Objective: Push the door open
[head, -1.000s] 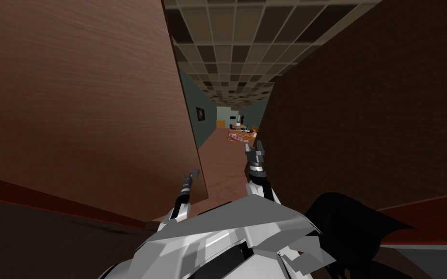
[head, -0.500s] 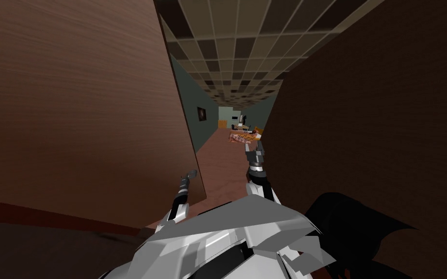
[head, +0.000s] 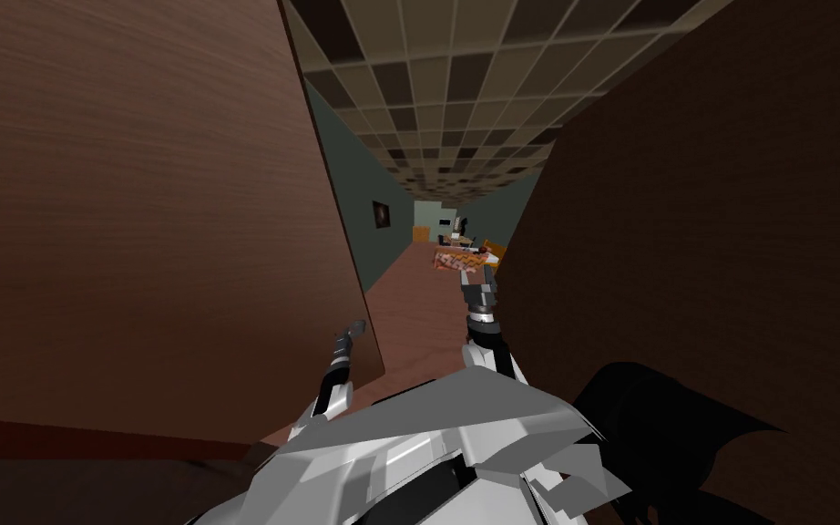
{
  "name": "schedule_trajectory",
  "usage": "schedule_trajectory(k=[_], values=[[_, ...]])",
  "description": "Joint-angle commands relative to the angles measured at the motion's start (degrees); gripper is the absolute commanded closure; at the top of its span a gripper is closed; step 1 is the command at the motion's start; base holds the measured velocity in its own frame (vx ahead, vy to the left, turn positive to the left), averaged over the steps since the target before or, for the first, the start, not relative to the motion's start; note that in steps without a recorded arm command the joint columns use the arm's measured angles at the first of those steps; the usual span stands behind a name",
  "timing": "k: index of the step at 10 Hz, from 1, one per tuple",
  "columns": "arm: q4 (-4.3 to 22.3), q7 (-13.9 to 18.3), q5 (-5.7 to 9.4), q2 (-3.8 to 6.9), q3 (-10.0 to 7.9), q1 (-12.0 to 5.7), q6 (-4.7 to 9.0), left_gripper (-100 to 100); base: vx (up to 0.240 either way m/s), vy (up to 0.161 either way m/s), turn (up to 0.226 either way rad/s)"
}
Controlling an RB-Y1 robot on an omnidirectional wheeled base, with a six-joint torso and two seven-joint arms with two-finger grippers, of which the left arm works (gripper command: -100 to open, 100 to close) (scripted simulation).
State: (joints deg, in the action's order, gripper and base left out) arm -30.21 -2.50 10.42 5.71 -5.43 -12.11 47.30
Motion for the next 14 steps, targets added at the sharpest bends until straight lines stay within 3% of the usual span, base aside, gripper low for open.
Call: schedule_trajectory(k=[1, 8, 14], values=[[0.0, 0.0, 0.00, 0.00, 0.00, 0.00, 0.00, 100, 0.063, -0.018, 0.034], [0.3, -1.2, 2.17, 0.92, -3.25, 0.22, 0.31, 100, 0.180, -0.025, 0.036], [0.7, -2.7, 4.86, 1.91, -7.25, 0.56, 0.64, 100, 0.216, -0.050, 0.062]])
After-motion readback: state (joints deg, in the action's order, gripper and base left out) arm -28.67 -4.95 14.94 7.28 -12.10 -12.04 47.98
